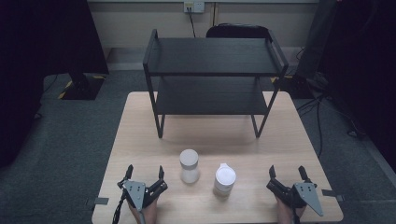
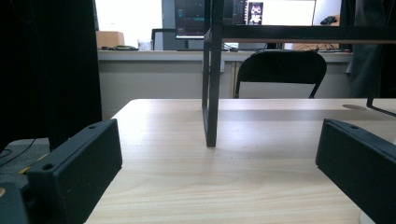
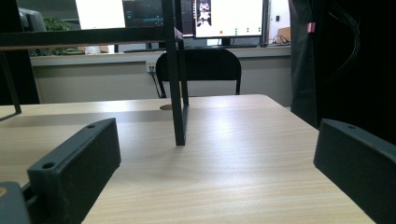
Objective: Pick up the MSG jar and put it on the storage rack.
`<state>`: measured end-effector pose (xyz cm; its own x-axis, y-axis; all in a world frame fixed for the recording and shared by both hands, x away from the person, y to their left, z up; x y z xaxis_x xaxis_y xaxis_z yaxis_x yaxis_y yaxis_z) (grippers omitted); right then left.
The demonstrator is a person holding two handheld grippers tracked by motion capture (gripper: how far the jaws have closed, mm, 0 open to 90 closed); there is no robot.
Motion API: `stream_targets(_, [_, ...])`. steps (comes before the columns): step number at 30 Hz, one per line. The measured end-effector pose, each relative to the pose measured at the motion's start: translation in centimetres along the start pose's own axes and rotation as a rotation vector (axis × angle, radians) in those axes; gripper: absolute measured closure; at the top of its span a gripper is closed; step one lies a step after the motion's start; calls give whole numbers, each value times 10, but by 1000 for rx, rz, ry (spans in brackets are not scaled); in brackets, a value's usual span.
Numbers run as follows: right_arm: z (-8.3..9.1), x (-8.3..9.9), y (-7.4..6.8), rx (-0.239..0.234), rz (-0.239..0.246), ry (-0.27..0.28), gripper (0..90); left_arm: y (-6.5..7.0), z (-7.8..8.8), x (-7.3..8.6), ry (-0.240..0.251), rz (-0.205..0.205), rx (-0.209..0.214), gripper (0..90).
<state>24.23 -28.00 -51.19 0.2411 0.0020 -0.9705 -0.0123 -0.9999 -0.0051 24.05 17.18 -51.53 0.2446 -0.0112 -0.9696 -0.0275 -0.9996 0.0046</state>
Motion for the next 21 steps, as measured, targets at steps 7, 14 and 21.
stream_targets(7, [2,1,-3,3,20,12,0,-1,0,0,1,4,11,0])
stream_targets(14, [2,1,-3,11,22,12,0,-1,0,0,1,4,11,0])
stream_targets(21, [2,1,-4,16,23,12,0,-1,0,0,1,4,10,0])
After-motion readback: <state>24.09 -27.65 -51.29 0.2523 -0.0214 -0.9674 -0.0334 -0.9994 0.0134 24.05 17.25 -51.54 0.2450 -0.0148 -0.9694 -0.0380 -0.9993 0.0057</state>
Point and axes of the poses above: each handheld gripper's, and its own axes: z roughly backward along the jaws, x roughly out of its underside, y roughly to its right, the point moved 10 cm from there along -z, roughly forward along the jaws, and after that the axes turned 13 degrees about y, right-handed, at the moved point
